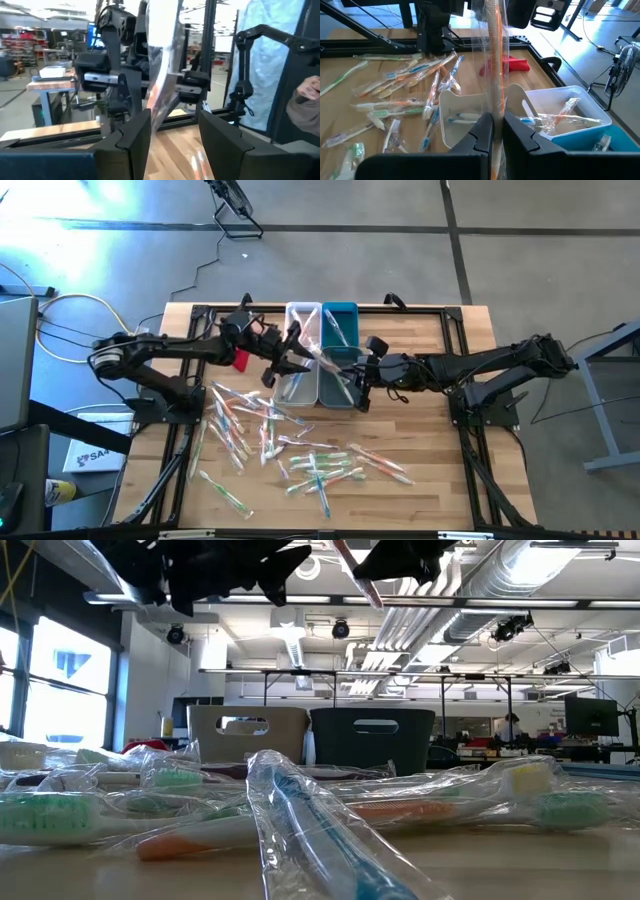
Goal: Pick & Place Toothbrushes
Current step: Put the orange toothbrush into the transparent bin
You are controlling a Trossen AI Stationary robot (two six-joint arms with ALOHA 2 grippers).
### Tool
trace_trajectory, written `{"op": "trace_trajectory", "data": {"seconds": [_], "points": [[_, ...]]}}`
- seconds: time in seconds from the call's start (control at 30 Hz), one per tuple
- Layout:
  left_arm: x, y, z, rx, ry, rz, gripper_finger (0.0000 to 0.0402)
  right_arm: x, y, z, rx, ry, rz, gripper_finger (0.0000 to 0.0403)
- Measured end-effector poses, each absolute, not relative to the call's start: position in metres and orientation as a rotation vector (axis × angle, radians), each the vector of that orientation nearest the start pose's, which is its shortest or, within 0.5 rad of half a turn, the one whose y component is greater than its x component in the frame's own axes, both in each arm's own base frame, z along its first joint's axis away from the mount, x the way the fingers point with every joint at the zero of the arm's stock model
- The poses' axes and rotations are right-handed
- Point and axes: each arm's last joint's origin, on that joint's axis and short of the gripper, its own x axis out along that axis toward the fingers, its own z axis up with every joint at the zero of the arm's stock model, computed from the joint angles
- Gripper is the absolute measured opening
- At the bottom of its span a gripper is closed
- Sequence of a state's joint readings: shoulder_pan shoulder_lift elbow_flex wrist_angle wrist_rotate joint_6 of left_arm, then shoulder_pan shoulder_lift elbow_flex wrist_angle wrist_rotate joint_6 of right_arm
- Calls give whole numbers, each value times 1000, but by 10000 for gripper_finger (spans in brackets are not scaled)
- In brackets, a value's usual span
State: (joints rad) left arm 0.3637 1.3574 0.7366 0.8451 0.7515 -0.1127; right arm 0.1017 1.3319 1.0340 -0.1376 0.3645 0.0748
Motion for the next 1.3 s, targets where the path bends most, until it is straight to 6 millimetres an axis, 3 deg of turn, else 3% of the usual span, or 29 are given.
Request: {"op": "trace_trajectory", "data": {"seconds": [0.27, 0.63, 1.3], "points": [[275, 83, 293, 25, -184, -400, 161, 295, 20, 305, -26, 417, -274, 19], [284, 64, 295, 97, -230, -259, 161, 295, 20, 305, -25, 419, -275, 19], [283, 66, 296, 97, -245, -204, 161, 294, 20, 305, -22, 422, -275, 19]]}}
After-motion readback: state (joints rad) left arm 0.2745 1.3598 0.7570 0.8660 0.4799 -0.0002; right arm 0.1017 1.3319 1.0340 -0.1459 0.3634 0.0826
